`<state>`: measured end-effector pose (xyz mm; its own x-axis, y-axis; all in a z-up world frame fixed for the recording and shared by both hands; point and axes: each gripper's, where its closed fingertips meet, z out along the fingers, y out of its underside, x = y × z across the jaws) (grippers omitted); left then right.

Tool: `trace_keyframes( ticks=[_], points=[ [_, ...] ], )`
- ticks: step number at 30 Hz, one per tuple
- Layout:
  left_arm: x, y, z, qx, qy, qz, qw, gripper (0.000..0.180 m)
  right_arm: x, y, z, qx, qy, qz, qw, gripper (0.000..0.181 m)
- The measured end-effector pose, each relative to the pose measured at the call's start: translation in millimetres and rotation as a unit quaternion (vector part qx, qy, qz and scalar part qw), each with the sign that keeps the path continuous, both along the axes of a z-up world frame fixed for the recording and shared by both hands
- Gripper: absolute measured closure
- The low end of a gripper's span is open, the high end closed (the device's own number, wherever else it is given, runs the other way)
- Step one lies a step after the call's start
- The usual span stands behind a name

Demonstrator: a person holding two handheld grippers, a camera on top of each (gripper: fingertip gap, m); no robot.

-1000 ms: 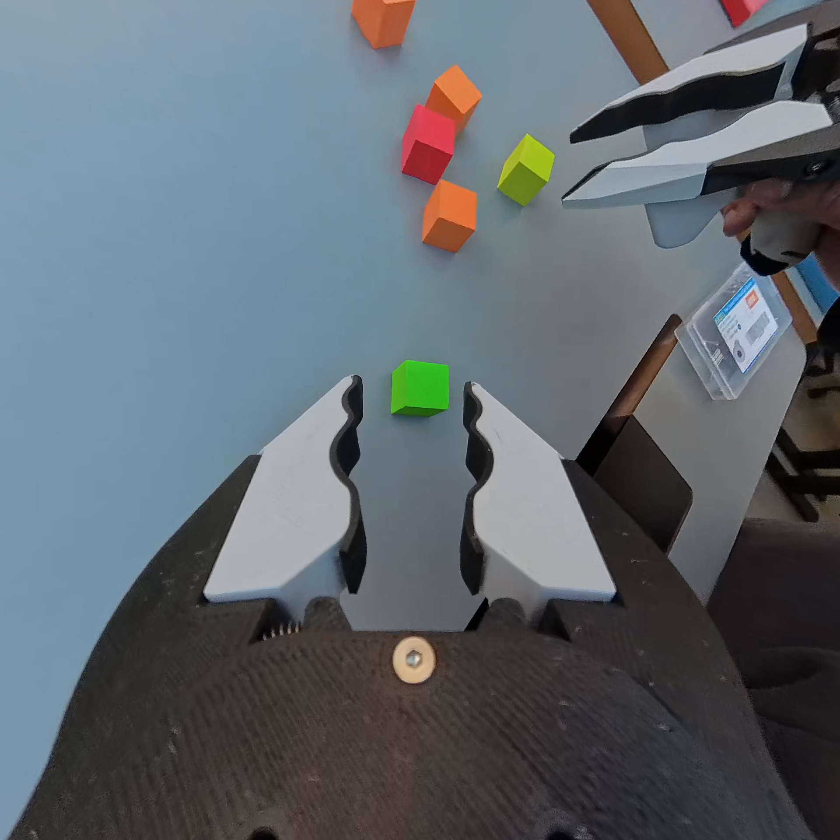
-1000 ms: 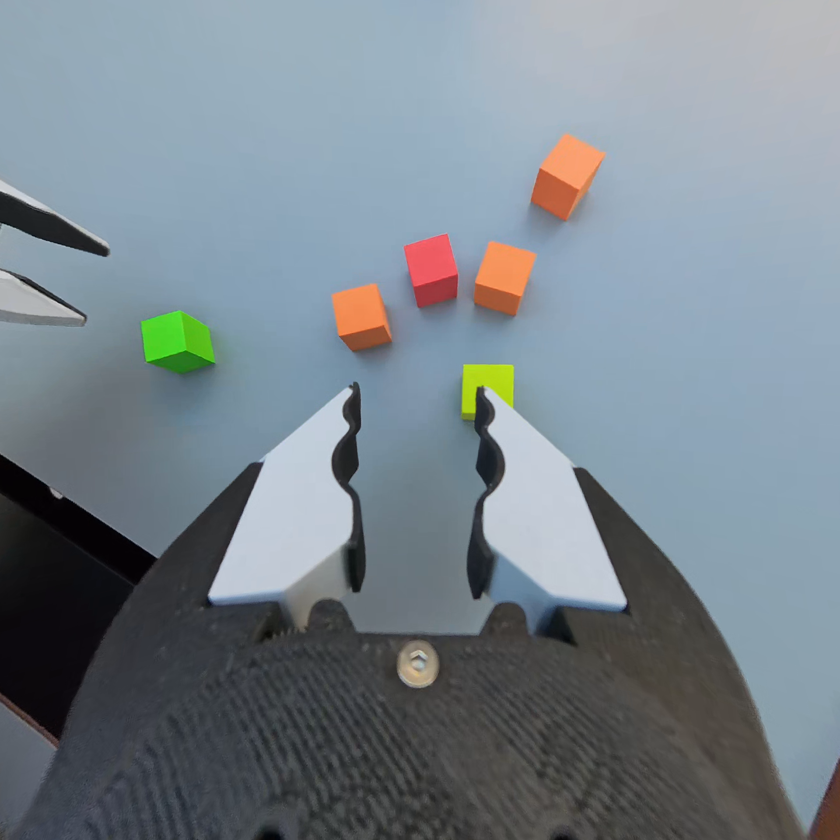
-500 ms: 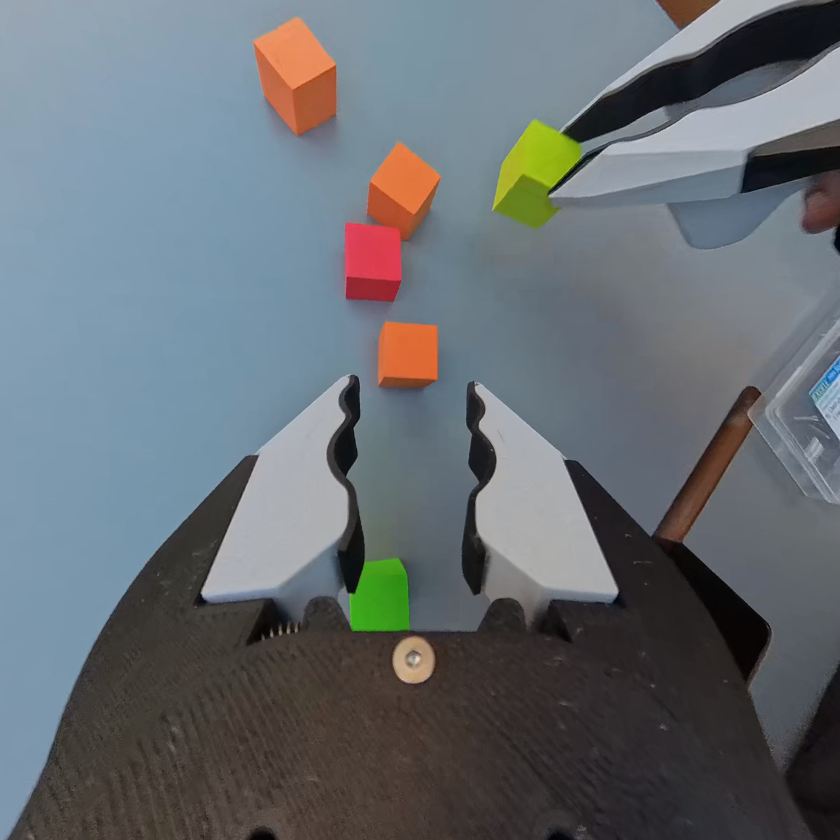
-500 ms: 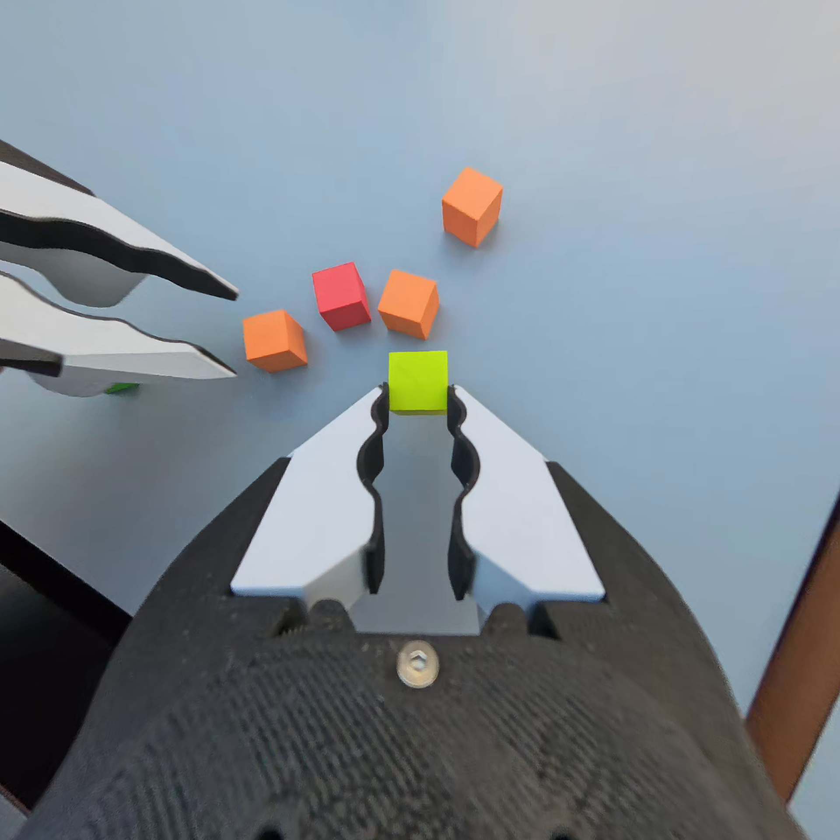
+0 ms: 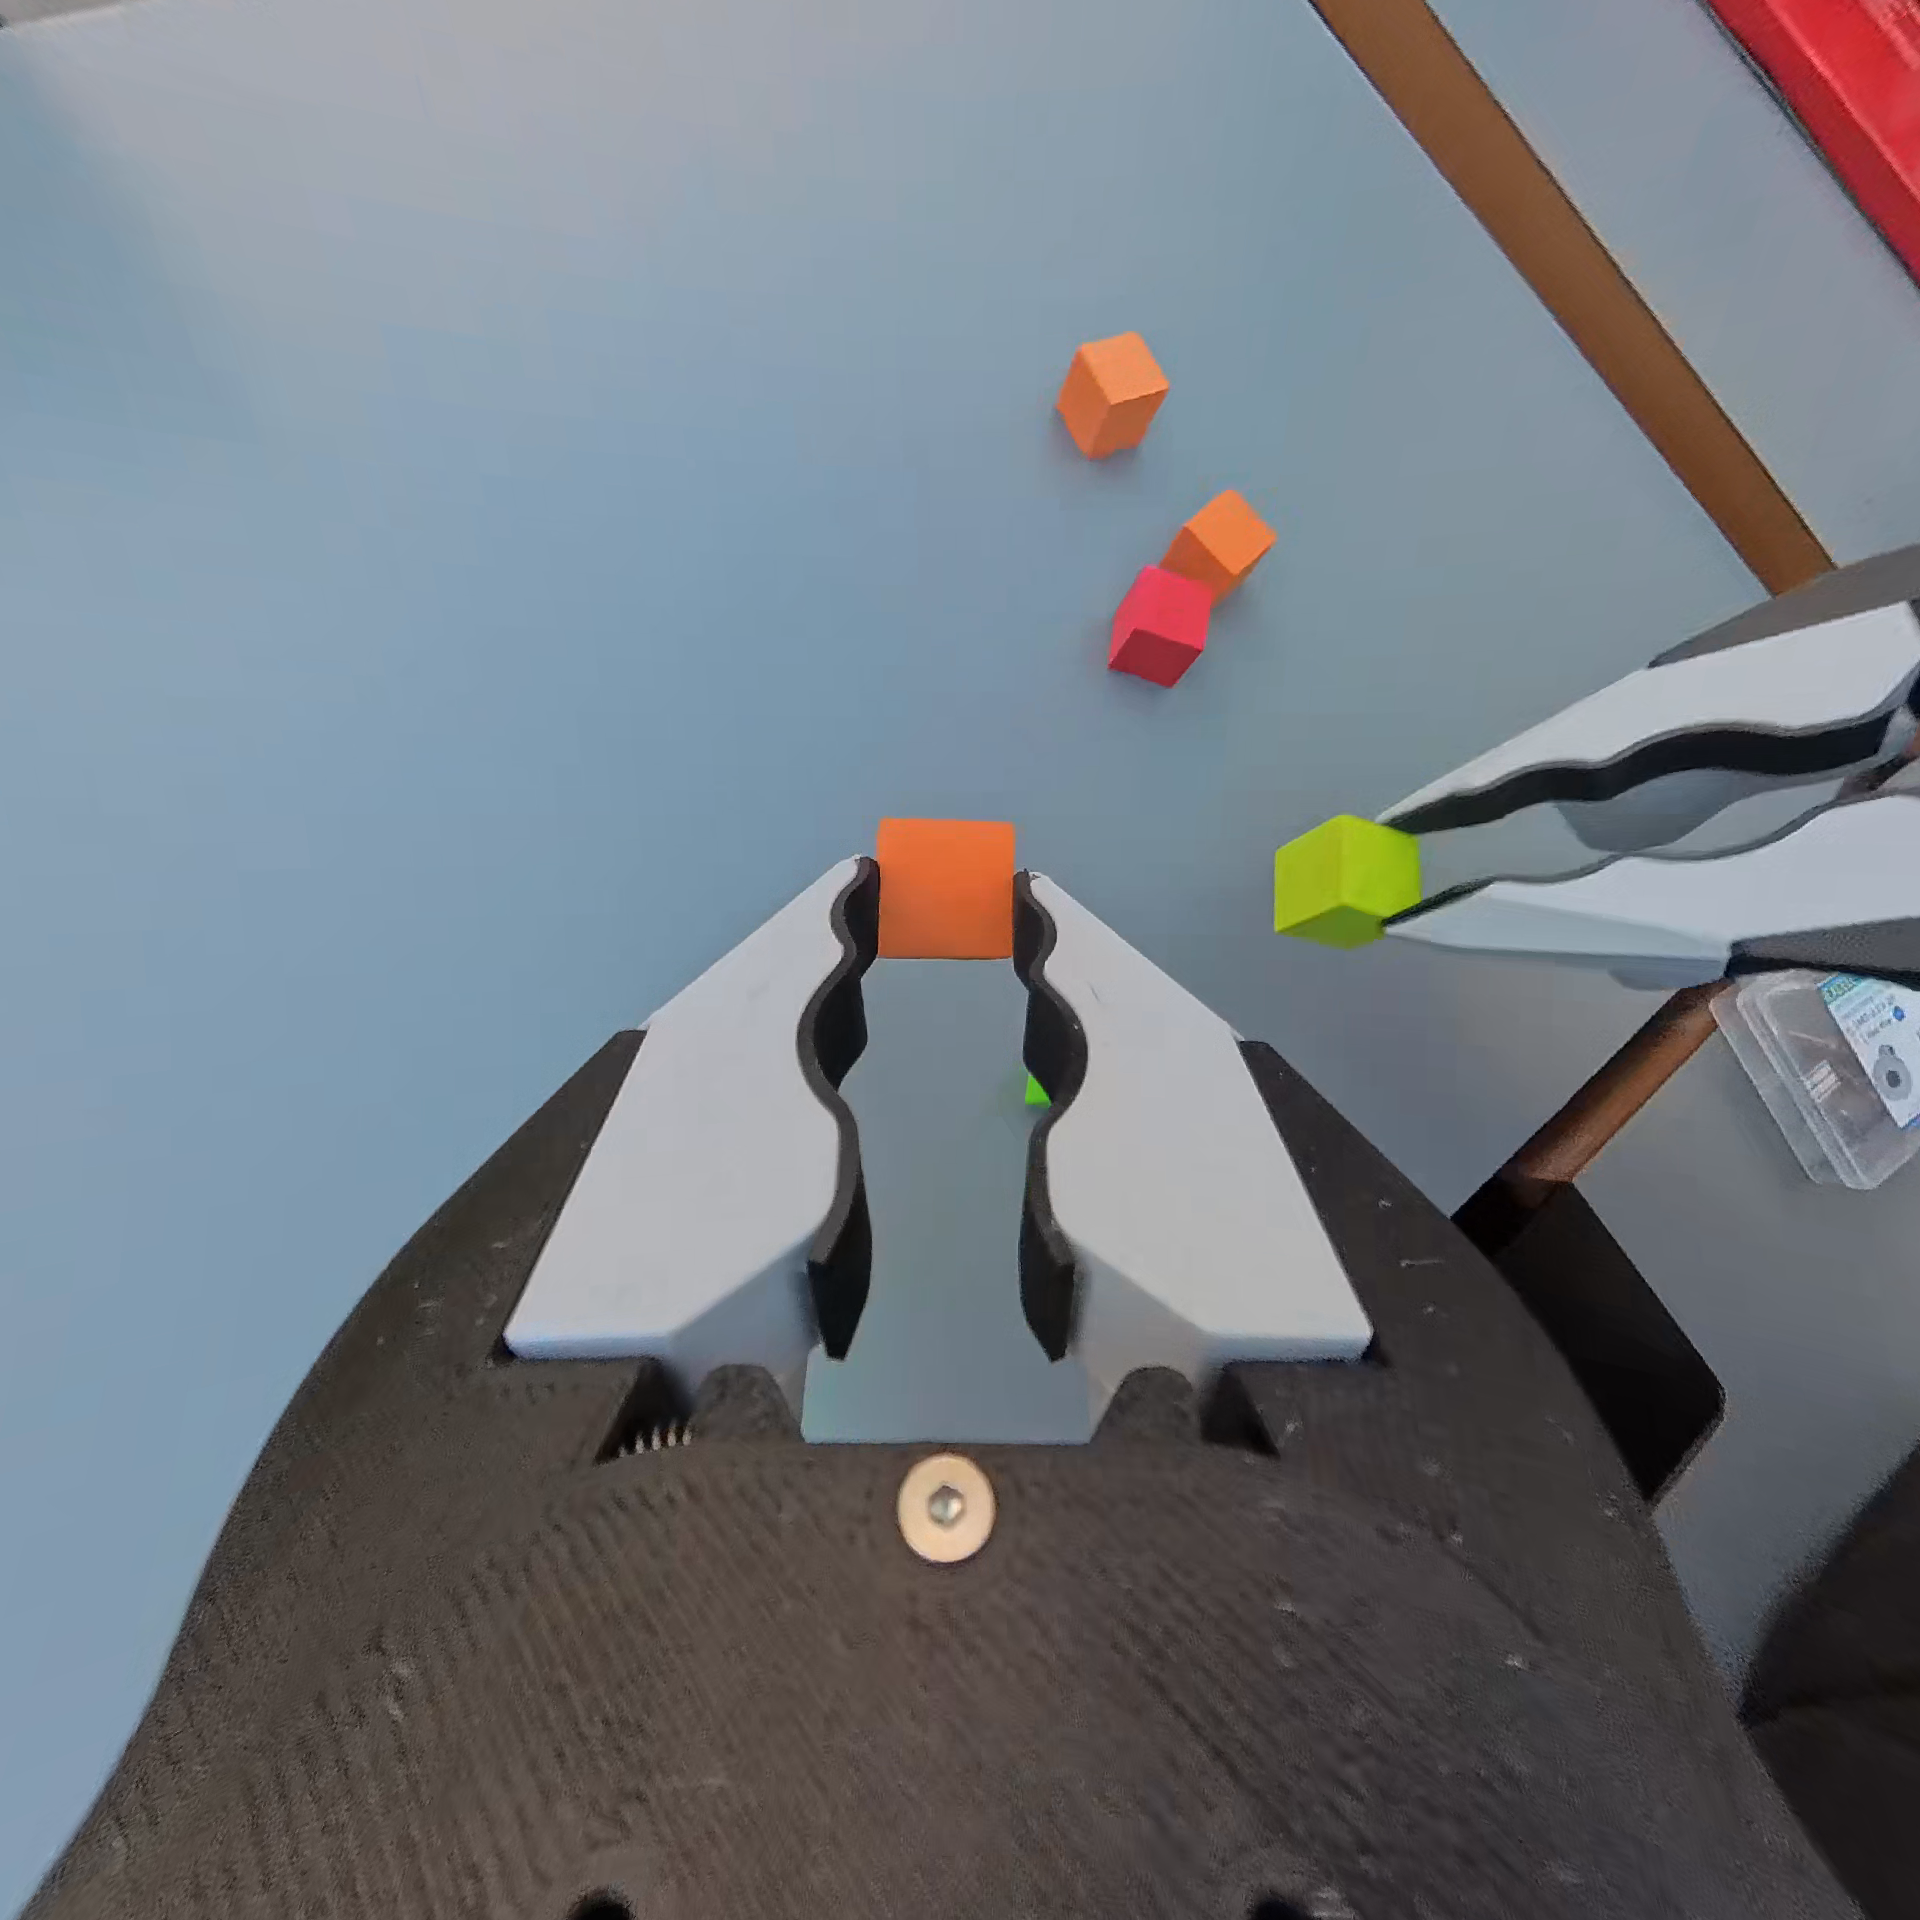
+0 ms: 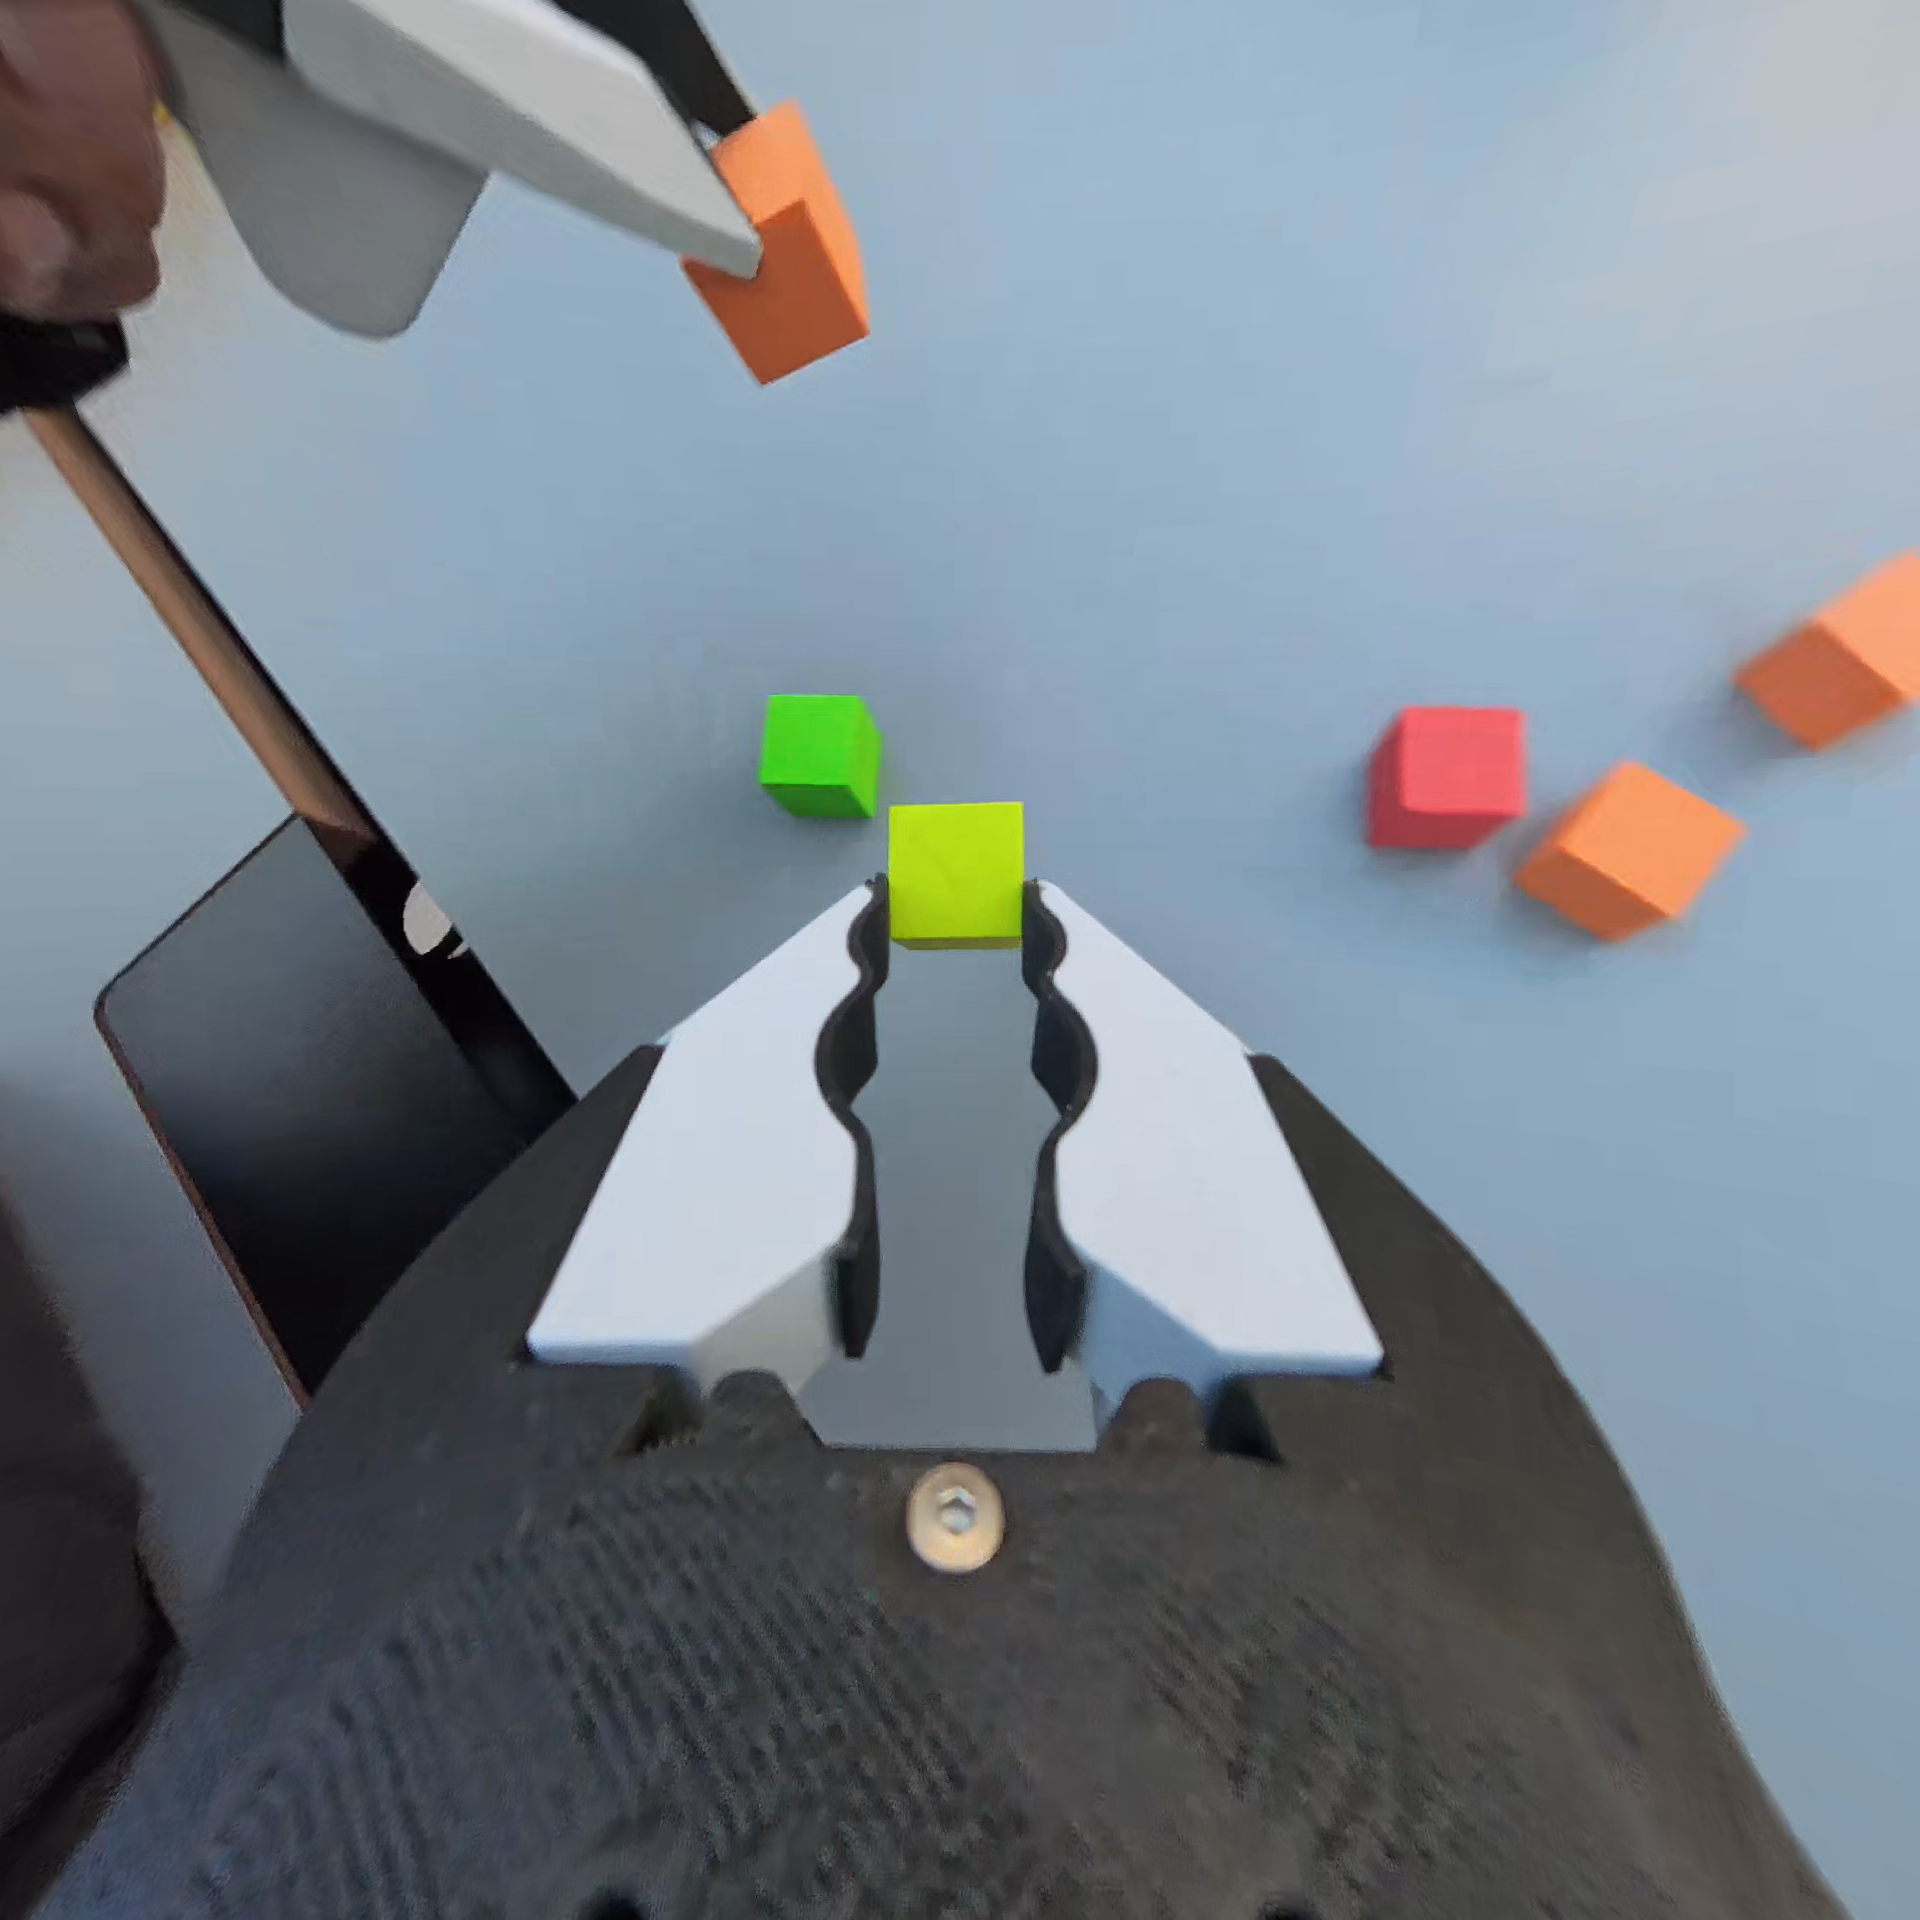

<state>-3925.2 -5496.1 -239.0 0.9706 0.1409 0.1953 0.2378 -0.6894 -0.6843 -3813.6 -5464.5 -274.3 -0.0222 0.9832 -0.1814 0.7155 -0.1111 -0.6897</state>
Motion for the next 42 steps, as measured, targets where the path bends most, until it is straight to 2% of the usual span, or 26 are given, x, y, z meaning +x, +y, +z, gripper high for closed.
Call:
trace_keyframes(
  ticks=[5, 10, 16, 20, 25, 29, 32, 37, 40, 42],
  points=[
    [-10, -56, 1, 0.0, -0.04, 0.034, 0.999, 0.157, -41, -57, -13, 0.081, -0.022, 0.106, 0.991, 0.157],
    [10, -68, -2, 0.002, -0.049, 0.012, 0.999, 0.157, -56, -63, -25, 0.041, -0.041, 0.086, 0.995, 0.156],
    [39, -46, 4, 0.019, -0.057, -0.052, 0.997, 0.157, -54, -54, -13, 0.058, -0.033, 0.072, 0.995, 0.146],
    [58, -30, -4, 0.012, -0.054, -0.095, 0.994, 0.157, -41, -31, -5, 0.06, -0.028, 0.038, 0.997, 0.14],
    [67, -25, -33, -0.036, -0.034, -0.115, 0.992, 0.155, -17, 19, -13, 0.048, -0.038, -0.042, 0.997, 0.135],
    [65, -23, -20, -0.017, -0.032, -0.103, 0.994, 0.142, -7, 67, -11, 0.035, -0.025, -0.108, 0.993, 0.131],
    [62, -14, 1, 0.011, -0.038, -0.09, 0.995, 0.14, -5, 103, -20, 0.035, -0.034, -0.146, 0.988, 0.127],
    [61, 28, 22, 0.038, -0.037, -0.097, 0.994, 0.14, -19, 138, -41, 0.016, -0.043, -0.164, 0.985, 0.13],
    [66, 65, 19, 0.029, -0.015, -0.123, 0.992, 0.138, -26, 141, -48, 0.008, -0.05, -0.15, 0.987, 0.154],
    [70, 88, 7, 0.008, 0.009, -0.146, 0.989, 0.137, -27, 142, -41, 0.018, -0.037, -0.144, 0.989, 0.156]
  ],
)
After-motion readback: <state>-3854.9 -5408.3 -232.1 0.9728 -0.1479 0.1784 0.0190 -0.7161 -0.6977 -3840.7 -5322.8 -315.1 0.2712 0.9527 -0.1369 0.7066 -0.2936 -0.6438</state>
